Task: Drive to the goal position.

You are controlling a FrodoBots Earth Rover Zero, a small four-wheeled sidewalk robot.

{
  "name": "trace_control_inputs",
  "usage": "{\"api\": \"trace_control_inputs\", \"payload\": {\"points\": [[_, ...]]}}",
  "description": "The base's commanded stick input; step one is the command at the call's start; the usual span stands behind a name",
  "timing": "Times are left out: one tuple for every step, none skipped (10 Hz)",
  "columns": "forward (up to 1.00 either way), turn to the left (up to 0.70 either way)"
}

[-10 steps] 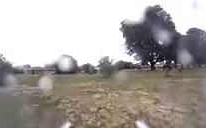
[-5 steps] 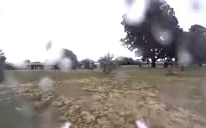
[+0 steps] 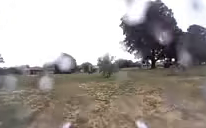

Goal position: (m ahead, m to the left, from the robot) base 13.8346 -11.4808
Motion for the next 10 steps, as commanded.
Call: {"api": "trace_control_inputs", "payload": {"points": [[0.98, 0.01], [0.98, 0.01], [0.98, 0.01], [0.98, 0.01], [0.98, 0.01], [0.98, 0.01], [0.98, 0.01], [0.98, 0.01], [0.98, 0.01], [0.98, 0.01]]}}
